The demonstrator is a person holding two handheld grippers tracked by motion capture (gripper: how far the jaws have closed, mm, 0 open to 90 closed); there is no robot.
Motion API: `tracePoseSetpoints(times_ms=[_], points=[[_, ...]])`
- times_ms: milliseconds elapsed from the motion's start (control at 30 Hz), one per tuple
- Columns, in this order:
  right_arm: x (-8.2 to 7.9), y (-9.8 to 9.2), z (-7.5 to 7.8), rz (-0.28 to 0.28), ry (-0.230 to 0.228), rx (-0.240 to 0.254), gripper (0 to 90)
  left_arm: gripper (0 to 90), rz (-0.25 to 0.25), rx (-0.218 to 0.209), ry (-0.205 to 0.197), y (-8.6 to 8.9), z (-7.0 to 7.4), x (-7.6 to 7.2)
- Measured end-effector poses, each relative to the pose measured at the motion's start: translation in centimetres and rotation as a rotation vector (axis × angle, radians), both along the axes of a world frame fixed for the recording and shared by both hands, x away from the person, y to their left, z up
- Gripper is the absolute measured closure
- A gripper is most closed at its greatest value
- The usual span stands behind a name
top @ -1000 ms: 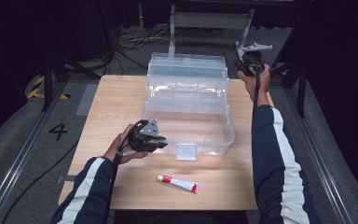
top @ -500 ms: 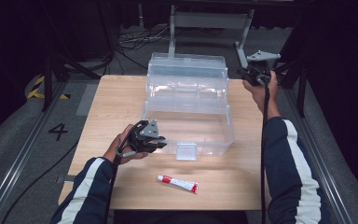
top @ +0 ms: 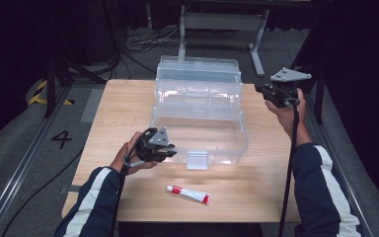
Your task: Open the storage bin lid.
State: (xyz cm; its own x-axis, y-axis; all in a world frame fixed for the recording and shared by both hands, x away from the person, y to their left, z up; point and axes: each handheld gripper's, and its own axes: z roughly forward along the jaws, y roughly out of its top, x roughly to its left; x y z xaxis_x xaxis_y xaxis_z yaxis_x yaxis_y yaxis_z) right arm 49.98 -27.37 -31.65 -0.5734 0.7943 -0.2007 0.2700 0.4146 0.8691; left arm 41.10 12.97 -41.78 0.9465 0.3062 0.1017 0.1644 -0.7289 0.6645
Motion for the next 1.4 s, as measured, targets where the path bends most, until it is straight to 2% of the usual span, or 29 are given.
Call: tracePoseSetpoints(times_ms=[167,333,367,767,800,833,900,933,967,1133,1267,1400], points=[[-1.9,0.3,-0.3,0.058,0.004,-0.012,88.8,73.8,0.000,0.000,0.002,0.0,0.0,0.0],[-3.0,0.5,-0.5,0.099,0.017,-0.012,86.9,73.2,0.008,0.005,0.003,-0.1,0.0,-0.1],[-3.6,0.7,-0.7,0.129,0.030,-0.021,86.6,73.1,0.010,0.007,0.000,-0.1,0.0,-0.1],[-6.2,1.5,-1.7,0.207,0.042,-0.027,85.5,72.5,0.018,0.008,-0.001,-0.1,0.0,-0.1],[-6.5,1.6,-1.9,0.218,0.051,-0.027,85.1,72.3,0.021,0.010,-0.005,-0.2,0.0,-0.2],[-7.0,1.9,-2.2,0.236,0.064,-0.049,83.9,72.2,0.027,0.012,-0.011,-0.1,0.1,-0.3],[-7.3,2.0,-2.4,0.251,0.073,-0.049,83.9,72.2,0.029,0.006,-0.013,-0.1,0.2,-0.4],[-7.6,2.3,-2.8,0.275,0.095,-0.070,83.4,71.7,0.032,0.003,-0.020,0.0,0.4,-0.6],[-7.8,2.5,-2.9,0.280,0.098,-0.080,83.3,71.2,0.036,0.003,-0.026,0.1,0.5,-0.7],[-8.5,2.9,-3.2,0.308,0.108,-0.082,82.1,67.2,0.057,0.013,-0.052,0.4,0.7,-1.2],[-9.1,3.3,-3.5,0.332,0.118,-0.085,81.2,64.1,0.052,-0.014,-0.059,0.9,1.2,-1.6],[-9.5,3.8,-3.7,0.358,0.131,-0.087,80.0,55.9,0.056,-0.029,-0.068,1.3,1.5,-1.9]])
